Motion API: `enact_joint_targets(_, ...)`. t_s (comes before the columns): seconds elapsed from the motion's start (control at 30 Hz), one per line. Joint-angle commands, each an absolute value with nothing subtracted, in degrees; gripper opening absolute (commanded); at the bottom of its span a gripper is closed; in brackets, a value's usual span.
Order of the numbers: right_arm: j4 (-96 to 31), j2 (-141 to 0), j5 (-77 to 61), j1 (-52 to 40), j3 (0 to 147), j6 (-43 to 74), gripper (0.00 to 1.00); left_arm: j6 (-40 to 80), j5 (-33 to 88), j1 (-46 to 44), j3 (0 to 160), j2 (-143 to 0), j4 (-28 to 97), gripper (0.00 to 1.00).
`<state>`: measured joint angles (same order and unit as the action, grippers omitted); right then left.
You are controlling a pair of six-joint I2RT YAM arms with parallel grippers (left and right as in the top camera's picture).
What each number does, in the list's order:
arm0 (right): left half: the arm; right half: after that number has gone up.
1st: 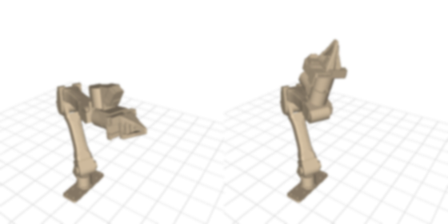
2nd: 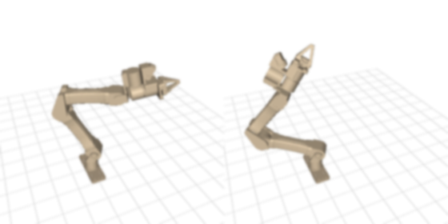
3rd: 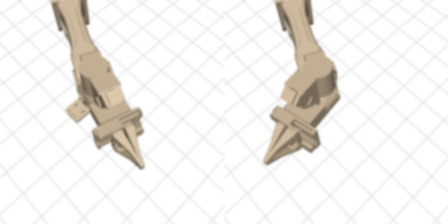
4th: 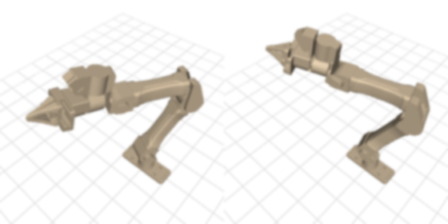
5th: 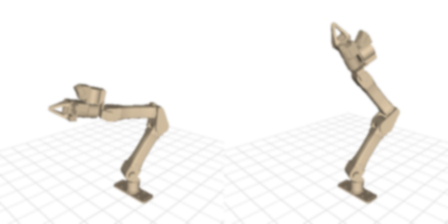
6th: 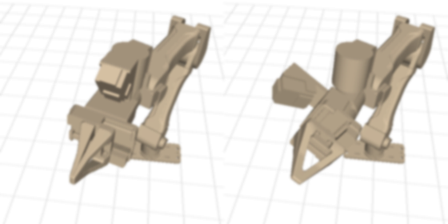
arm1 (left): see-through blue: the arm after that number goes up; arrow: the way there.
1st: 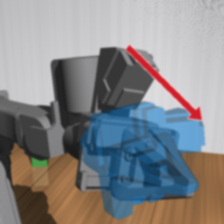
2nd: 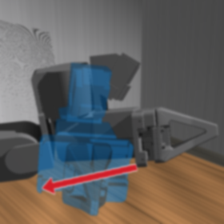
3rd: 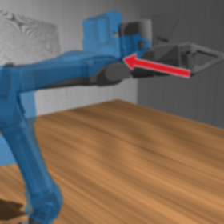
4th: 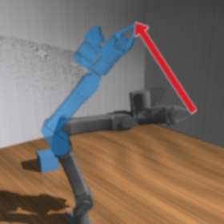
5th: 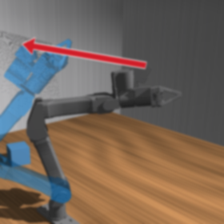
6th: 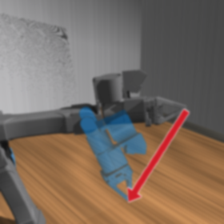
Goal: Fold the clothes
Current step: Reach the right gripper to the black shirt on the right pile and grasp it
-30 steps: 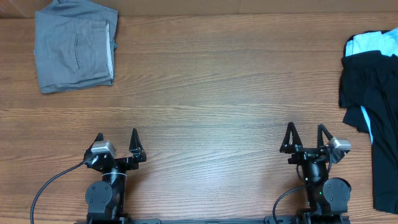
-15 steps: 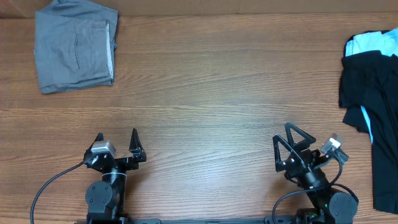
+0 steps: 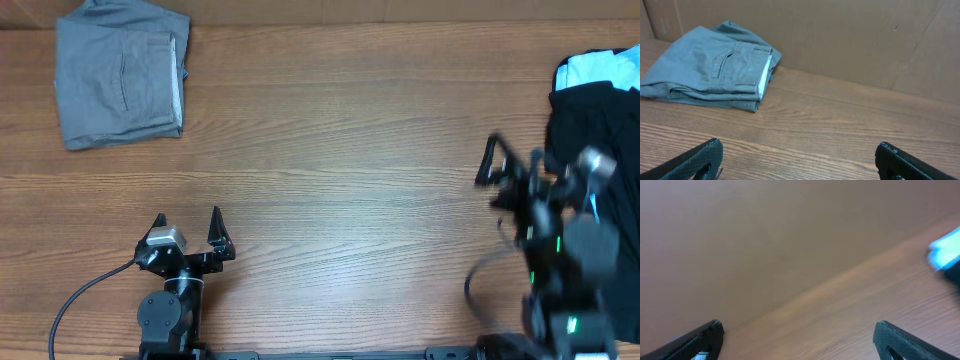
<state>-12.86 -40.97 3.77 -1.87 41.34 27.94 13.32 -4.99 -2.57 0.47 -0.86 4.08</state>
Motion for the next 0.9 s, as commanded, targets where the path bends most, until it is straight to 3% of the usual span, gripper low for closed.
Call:
enact_joint_targets(0.0,-18.7,-56.0,15.5,-0.4,56.5,19.7,1.00,12.4,-5.3,-2.2,0.3,-0.3,3.9,1.00)
enact_joint_targets(0.17,-39.7,-80.8,15.6,6.5,82.6,17.5,1.00,12.4,-5.3,-2.2,0.3,-0.3,3.9,1.00)
enact_joint_targets(0.3,-49.5,-94.2,16.8,10.5,95.4,15.6,1.00,12.4,-5.3,-2.2,0.3,-0.3,3.9,1.00)
enact_joint_targets(0.53,-48.2,-107.6,16.9,16.0,97.2,7.2,1.00,12.4,-5.3,-2.2,0.3,-0.3,3.9,1.00)
enact_joint_targets(0.87,-43.3,-118.3,18.5,21.8,97.2,6.0,0.95,12.4,-5.3,-2.2,0.3,-0.3,3.9,1.00)
